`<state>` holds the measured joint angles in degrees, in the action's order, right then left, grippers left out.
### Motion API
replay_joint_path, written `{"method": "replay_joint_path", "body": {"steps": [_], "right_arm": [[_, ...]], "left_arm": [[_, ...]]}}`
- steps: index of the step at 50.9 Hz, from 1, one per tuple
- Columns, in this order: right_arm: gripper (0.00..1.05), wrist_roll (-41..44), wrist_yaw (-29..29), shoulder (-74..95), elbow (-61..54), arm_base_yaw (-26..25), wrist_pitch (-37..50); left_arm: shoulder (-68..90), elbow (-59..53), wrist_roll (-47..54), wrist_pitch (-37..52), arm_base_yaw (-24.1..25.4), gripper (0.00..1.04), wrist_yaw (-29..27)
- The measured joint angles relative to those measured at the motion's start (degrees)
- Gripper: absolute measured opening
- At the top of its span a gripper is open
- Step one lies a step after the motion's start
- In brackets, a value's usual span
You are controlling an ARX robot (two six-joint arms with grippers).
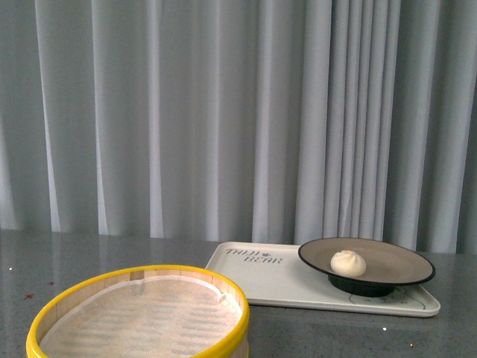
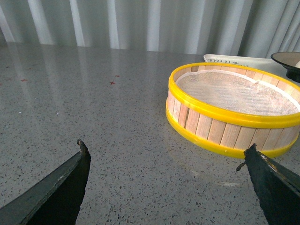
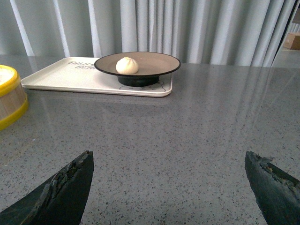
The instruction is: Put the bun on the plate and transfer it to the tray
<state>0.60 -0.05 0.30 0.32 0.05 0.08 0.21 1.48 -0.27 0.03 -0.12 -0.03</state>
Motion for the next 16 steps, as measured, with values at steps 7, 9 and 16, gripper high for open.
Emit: {"method": "replay_joint_path", "body": {"steps": [7, 9, 16], "right_arm": [[0.96, 0.0, 0.0, 0.0, 0.0, 0.0, 0.0], [0.96, 0.0, 0.0, 0.0, 0.0, 0.0, 0.0], [0.96, 0.0, 0.0, 0.0, 0.0, 0.0, 0.0]], "left_arm": [[0.0, 0.0, 0.0, 0.0, 0.0, 0.98, 0.0], [0.0, 0.0, 0.0, 0.0, 0.0, 0.98, 0.0], [0.0, 0.0, 0.0, 0.0, 0.0, 0.98, 0.0]]}}
